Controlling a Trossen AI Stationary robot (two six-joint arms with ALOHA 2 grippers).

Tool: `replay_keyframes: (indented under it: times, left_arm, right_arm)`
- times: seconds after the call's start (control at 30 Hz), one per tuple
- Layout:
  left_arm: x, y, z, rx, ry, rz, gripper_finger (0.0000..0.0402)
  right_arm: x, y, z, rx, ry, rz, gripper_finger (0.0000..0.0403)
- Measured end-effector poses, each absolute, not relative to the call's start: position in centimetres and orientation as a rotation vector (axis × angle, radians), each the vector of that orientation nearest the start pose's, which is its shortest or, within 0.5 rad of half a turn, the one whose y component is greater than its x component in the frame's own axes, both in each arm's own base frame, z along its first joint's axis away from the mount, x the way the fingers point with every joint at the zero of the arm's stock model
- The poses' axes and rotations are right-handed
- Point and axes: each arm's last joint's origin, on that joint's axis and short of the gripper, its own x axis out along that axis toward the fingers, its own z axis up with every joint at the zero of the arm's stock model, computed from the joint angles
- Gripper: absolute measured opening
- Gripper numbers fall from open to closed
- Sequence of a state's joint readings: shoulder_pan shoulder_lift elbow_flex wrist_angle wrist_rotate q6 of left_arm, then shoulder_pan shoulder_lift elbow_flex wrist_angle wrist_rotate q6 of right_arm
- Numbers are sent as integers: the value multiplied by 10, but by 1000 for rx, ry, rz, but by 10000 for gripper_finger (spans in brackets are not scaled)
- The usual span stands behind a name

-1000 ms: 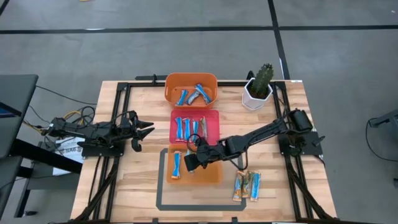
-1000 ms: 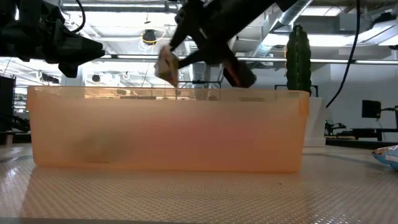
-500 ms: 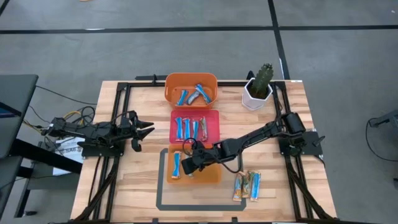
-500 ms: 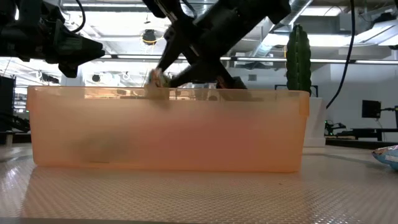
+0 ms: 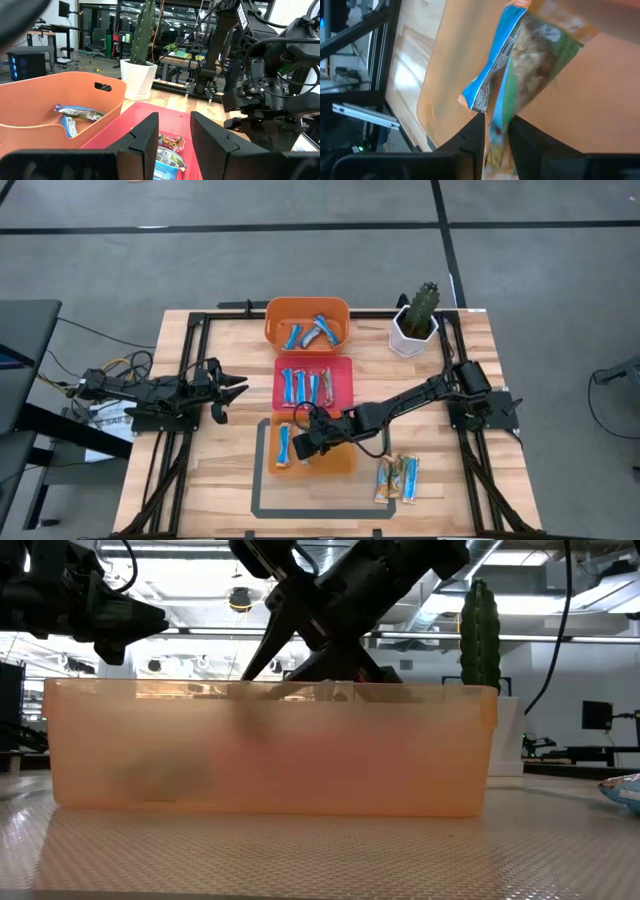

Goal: Pick and place Granola Bars by type
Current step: Put the yellow granola bar into the bottom orange bin

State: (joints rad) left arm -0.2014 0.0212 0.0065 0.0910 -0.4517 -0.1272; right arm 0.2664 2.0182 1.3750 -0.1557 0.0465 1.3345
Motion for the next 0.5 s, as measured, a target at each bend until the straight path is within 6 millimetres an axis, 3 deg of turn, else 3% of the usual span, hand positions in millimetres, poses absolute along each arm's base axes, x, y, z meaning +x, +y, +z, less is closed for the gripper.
replay_keyframes:
  times: [0.5]
  left_arm:
    - [96,-7,173,-151,-88,245,105]
  right_arm:
    - [419,112,173,1141,793,-352,77]
